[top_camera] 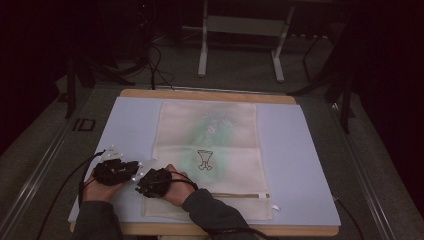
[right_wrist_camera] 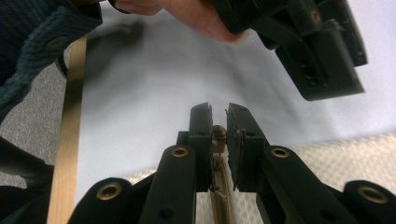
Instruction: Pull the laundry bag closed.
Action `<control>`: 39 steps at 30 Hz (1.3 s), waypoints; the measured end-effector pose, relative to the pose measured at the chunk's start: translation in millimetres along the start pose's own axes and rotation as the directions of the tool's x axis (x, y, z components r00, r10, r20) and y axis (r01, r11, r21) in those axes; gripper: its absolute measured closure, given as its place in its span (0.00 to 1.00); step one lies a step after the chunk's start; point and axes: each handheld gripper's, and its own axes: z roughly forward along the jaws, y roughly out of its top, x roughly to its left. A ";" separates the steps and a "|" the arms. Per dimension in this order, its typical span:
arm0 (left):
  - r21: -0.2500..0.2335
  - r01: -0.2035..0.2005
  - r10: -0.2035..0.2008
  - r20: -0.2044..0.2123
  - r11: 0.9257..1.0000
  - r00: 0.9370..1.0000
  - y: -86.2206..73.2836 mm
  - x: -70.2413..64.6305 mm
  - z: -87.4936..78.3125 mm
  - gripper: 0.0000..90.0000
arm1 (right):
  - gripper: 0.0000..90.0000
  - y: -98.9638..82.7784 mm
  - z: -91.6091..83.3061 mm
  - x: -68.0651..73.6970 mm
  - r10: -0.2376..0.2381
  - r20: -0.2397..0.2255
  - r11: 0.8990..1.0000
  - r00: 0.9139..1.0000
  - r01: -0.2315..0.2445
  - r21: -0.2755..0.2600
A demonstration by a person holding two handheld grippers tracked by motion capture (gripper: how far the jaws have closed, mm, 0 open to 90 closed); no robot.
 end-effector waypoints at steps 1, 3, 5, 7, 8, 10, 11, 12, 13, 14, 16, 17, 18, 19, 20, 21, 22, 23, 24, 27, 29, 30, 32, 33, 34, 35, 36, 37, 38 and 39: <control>0.000 0.001 -0.001 0.000 1.000 1.000 -0.1 -0.2 0.2 0.77 | 0.90 -1.0 -2.4 0.4 -0.001 0.000 1.000 1.000 0.001 0.002; -0.001 0.002 -0.002 0.003 1.000 1.000 0.0 -0.7 0.3 0.77 | 0.90 -3.9 -6.6 0.8 -0.002 0.001 1.000 1.000 0.002 0.003; -0.001 0.000 0.000 0.005 1.000 1.000 0.1 -1.2 0.6 0.77 | 0.90 -8.3 -10.8 1.2 0.000 0.003 1.000 1.000 0.000 0.005; 0.006 -0.002 0.002 0.008 1.000 1.000 0.2 -1.8 1.3 0.77 | 0.90 -11.8 -12.5 0.8 0.001 0.003 1.000 1.000 -0.001 0.012; 0.006 -0.002 0.002 0.008 1.000 1.000 0.2 -1.8 1.3 0.77 | 0.90 -11.8 -12.5 0.8 0.001 0.003 1.000 1.000 -0.001 0.012; 0.008 -0.005 0.005 0.014 1.000 1.000 0.3 -2.6 1.9 0.77 | 0.90 -15.8 -12.7 0.0 0.002 0.000 1.000 1.000 -0.002 0.018; 0.010 -0.007 0.007 0.014 1.000 1.000 0.3 -2.9 2.1 0.77 | 0.90 -19.7 -11.8 -1.0 0.010 -0.007 1.000 1.000 -0.010 0.024; 0.014 -0.008 0.008 0.015 1.000 1.000 0.4 -2.8 2.3 0.77 | 0.90 -20.6 -11.6 -1.5 0.013 -0.008 1.000 1.000 -0.012 0.024; 0.014 -0.008 0.008 0.015 1.000 1.000 0.3 -2.8 2.3 0.77 | 0.90 -21.5 -11.2 -2.0 0.016 -0.012 1.000 1.000 -0.016 0.022; 0.014 -0.008 0.008 0.015 1.000 1.000 0.3 -2.8 2.3 0.77 | 0.90 -21.5 -11.2 -2.0 0.016 -0.012 1.000 1.000 -0.016 0.022; 0.013 -0.010 0.010 0.017 1.000 1.000 0.3 -2.9 2.4 0.77 | 0.89 -21.7 -10.5 -3.2 0.020 -0.016 0.999 1.000 -0.020 0.026; 0.013 -0.010 0.010 0.017 1.000 1.000 0.3 -2.9 2.4 0.77 | 0.89 -21.5 -9.8 -3.7 0.025 -0.017 0.999 1.000 -0.024 0.025; 0.016 -0.013 0.013 0.020 1.000 1.000 0.6 -3.5 2.4 0.77 | 0.89 -21.5 -9.8 -3.7 0.025 -0.017 0.999 1.000 -0.024 0.025; 0.015 -0.014 0.014 0.022 1.000 1.000 0.7 -4.0 2.4 0.77 | 0.89 -21.1 -7.6 -5.4 0.039 -0.032 0.999 0.999 -0.037 0.037; 0.013 -0.013 0.013 0.025 1.000 1.000 0.8 -4.7 2.7 0.77 | 0.89 -22.0 -5.4 -6.0 0.049 -0.042 0.998 0.998 -0.047 0.049; 0.014 -0.016 0.016 0.028 1.000 0.999 1.0 -5.2 2.8 0.77 | 0.89 -22.0 -5.4 -6.0 0.049 -0.042 0.998 0.998 -0.047 0.049; 0.016 -0.018 0.018 0.030 1.000 0.999 1.1 -5.7 3.2 0.77 | 0.90 -22.9 -4.2 -6.2 0.052 -0.041 0.997 0.998 -0.049 0.057; 0.016 -0.018 0.018 0.030 1.000 0.999 1.1 -5.7 3.2 0.77 | 0.90 -22.9 -4.2 -6.2 0.052 -0.041 0.997 0.998 -0.049 0.057; 0.019 -0.020 0.020 0.035 1.000 0.999 1.2 -6.3 3.8 0.77 | 0.90 -23.9 -3.8 -5.8 0.055 -0.040 0.997 0.998 -0.053 0.053; 0.027 -0.028 0.027 0.046 0.999 0.999 1.1 -7.7 4.4 0.80 | 0.90 -26.7 -3.5 -4.1 0.047 -0.032 0.998 0.998 -0.046 0.046; 0.026 -0.028 0.026 0.052 0.999 0.998 0.8 -8.2 4.4 0.81 | 0.90 -26.9 -3.4 -3.9 0.045 -0.030 0.998 0.999 -0.043 0.046; 0.026 -0.028 0.026 0.056 0.999 0.998 0.7 -8.5 4.3 0.83 | 0.90 -27.1 -3.4 -3.7 0.041 -0.029 0.998 0.999 -0.040 0.046; 0.033 -0.036 0.034 0.060 0.999 0.998 0.4 -10.1 4.1 0.87 | 0.90 -28.0 -3.1 -2.9 0.038 -0.023 0.998 0.999 -0.037 0.042; 0.034 -0.038 0.036 0.063 0.999 0.997 0.2 -10.8 4.2 0.90 | 0.90 -28.4 -3.1 -2.9 0.039 -0.022 0.998 0.999 -0.038 0.041; 0.034 -0.038 0.036 0.063 0.999 0.997 0.2 -10.8 4.2 0.92 | 0.90 -28.4 -3.1 -2.9 0.039 -0.022 0.998 0.999 -0.038 0.041; 0.039 -0.044 0.042 0.067 0.998 0.997 0.1 -11.4 4.1 0.92 | 0.90 -28.7 -3.0 -2.8 0.043 -0.022 0.998 0.999 -0.042 0.038; 0.044 -0.044 0.041 0.076 0.998 0.996 -0.4 -12.5 4.6 0.97 | 0.90 -29.2 -2.8 -2.9 0.042 -0.023 0.999 0.999 -0.041 0.034; 0.047 -0.048 0.044 0.087 0.998 0.995 -0.5 -12.9 5.0 0.99 | 0.90 -29.2 -2.8 -2.8 0.042 -0.023 0.999 0.999 -0.041 0.034; 0.051 -0.049 0.044 0.093 0.997 0.995 -0.4 -13.7 5.5 0.99 | 0.90 -29.3 -2.8 -2.9 0.043 -0.023 0.999 0.999 -0.042 0.034; 0.056 -0.056 0.050 0.102 0.997 0.994 -0.2 -14.5 6.0 0.99 | 0.90 -29.4 -2.8 -2.8 0.043 -0.023 0.999 0.999 -0.043 0.033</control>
